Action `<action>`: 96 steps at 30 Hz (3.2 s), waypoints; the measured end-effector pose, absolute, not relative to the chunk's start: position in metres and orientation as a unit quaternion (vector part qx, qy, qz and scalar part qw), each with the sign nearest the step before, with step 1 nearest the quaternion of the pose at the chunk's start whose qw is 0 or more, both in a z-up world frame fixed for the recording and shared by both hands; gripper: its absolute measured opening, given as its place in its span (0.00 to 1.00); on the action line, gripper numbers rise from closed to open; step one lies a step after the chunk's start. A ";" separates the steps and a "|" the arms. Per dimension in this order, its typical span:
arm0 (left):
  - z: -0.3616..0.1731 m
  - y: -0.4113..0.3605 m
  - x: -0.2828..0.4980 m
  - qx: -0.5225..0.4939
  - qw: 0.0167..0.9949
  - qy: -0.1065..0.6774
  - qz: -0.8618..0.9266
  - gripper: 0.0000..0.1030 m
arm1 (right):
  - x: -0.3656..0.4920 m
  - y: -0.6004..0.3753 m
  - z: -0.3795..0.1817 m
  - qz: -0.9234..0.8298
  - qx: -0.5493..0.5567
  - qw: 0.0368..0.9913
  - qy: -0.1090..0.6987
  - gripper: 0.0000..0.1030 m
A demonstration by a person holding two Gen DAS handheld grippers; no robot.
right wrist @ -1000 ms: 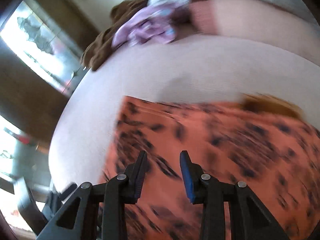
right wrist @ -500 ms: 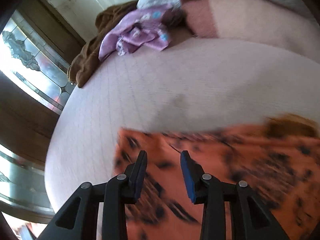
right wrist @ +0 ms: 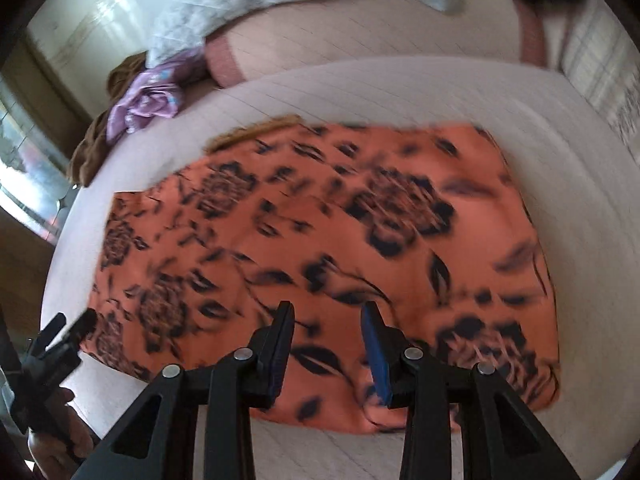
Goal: Fold small clothes
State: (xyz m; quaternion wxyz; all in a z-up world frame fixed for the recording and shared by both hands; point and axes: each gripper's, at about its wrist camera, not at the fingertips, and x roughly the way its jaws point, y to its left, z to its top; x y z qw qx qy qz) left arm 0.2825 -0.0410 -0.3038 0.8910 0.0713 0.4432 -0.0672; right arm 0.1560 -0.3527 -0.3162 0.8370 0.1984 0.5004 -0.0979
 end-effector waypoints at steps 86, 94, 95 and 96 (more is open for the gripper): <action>-0.317 -0.065 0.278 0.084 0.882 0.441 -0.141 1.00 | 0.072 -0.413 -0.342 -0.206 0.373 0.799 0.424 0.33; -0.319 -0.062 0.280 0.081 0.882 0.444 -0.132 1.00 | 0.068 -0.416 -0.336 -0.202 0.385 0.793 0.427 0.34; -0.318 -0.060 0.281 0.079 0.883 0.444 -0.131 1.00 | 0.067 -0.415 -0.328 -0.199 0.382 0.798 0.422 0.35; -0.317 -0.059 0.282 0.077 0.883 0.445 -0.130 1.00 | 0.068 -0.413 -0.319 -0.196 0.371 0.808 0.413 0.35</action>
